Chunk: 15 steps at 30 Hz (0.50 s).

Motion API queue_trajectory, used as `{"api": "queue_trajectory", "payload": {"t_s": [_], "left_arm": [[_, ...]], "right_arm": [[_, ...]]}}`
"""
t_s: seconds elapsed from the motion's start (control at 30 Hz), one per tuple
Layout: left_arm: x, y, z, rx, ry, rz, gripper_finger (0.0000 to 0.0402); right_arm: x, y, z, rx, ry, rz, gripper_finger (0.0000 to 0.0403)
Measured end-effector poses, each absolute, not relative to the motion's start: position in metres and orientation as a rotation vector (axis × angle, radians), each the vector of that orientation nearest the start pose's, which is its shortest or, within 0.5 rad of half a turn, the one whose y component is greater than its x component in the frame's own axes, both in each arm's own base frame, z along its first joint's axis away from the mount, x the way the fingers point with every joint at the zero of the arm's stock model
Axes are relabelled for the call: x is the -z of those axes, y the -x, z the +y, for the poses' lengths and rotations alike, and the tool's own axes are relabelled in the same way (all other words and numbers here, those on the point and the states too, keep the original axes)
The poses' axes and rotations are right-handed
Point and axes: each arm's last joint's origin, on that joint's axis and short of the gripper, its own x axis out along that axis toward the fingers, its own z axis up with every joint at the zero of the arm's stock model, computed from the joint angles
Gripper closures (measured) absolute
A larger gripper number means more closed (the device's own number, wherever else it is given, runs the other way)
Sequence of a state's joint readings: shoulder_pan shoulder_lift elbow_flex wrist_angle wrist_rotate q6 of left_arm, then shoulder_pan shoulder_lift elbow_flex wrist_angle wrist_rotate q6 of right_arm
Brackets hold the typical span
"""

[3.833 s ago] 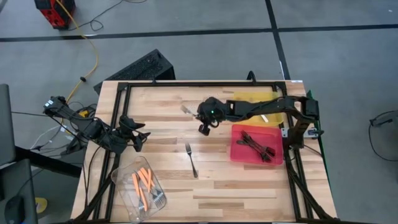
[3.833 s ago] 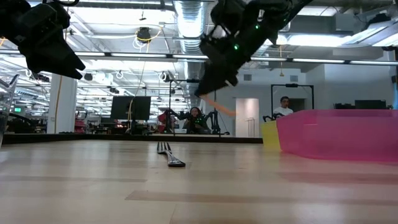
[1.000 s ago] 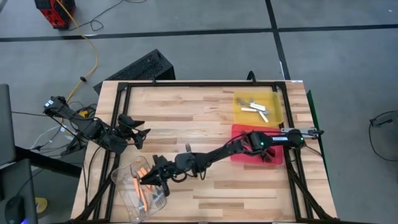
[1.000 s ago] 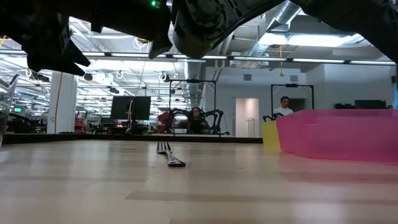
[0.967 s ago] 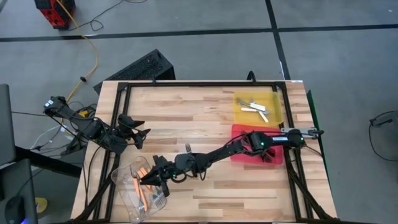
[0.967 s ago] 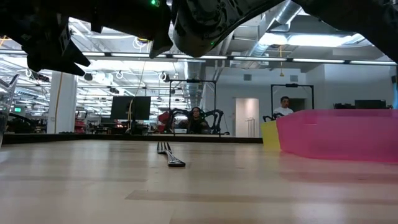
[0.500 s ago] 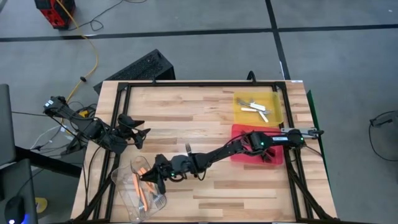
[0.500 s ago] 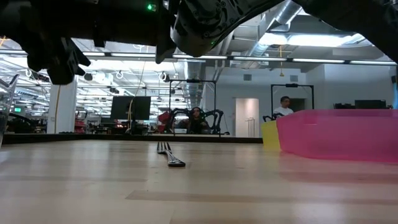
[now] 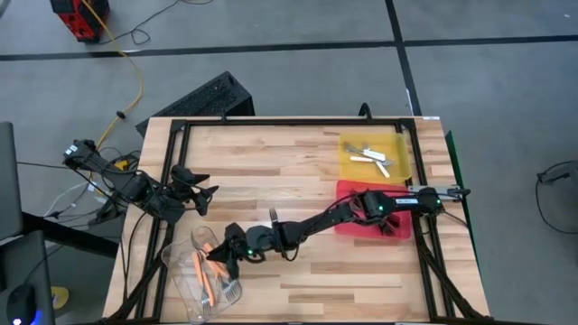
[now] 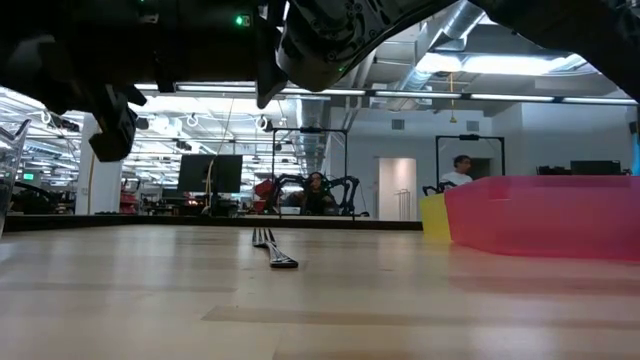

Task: Sort silverware by color (type)
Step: Put the orange fork into the transparent bin

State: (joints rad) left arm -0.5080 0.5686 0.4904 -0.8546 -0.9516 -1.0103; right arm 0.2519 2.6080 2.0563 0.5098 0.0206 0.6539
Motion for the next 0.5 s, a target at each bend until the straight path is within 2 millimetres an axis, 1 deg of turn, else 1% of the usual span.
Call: {"api": "queue_trajectory", "payload": {"t_s": [0.5], "left_arm": [[-0.2185,-0.0961,-0.0265,-0.695,0.342,0.402,0.0159]], "right_arm": [[-0.151,-0.5664,0.1407,-0.153,-0.69,0.165,0.0343]]}}
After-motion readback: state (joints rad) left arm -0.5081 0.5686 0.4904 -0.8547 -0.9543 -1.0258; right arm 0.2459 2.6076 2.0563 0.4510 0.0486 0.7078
